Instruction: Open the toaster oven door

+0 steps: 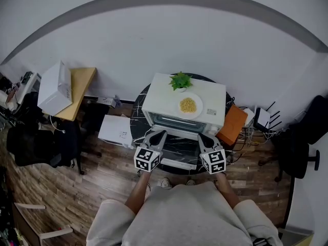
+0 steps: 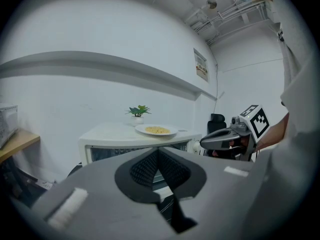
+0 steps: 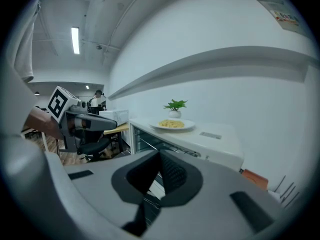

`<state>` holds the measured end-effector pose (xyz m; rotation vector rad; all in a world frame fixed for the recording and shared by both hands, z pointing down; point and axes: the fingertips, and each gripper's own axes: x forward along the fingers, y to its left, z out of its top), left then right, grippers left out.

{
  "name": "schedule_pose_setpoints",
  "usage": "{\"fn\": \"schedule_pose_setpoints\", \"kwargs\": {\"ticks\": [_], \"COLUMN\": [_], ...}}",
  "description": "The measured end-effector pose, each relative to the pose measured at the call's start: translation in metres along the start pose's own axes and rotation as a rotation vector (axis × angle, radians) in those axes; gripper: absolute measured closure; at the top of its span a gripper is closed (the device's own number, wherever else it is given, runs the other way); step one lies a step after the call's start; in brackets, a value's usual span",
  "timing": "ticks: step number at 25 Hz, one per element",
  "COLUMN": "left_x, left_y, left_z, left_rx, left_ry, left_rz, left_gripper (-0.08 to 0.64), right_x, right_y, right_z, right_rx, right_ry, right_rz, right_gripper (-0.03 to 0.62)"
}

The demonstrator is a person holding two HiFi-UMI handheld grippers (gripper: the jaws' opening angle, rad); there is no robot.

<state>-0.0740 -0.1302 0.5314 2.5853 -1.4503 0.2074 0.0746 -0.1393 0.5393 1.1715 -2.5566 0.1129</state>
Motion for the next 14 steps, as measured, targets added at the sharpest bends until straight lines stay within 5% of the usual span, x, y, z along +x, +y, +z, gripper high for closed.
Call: {"fn": "schedule_pose_setpoints", "kwargs": {"ticks": [14], "left_x": [0.010], "left_y": [-0.003], "left_z": [-0.012], "left_rx": [-0.007], "left_ry": [0.022], "left_rz": [-0.007], "left_gripper": [0.549], "right_x": [0.004], "right_y": [0.002], "right_z": [-0.006], "right_rx": [0.000], "right_ry": [0.023], "right_rz": [0.003], "right_gripper": [0.580]}}
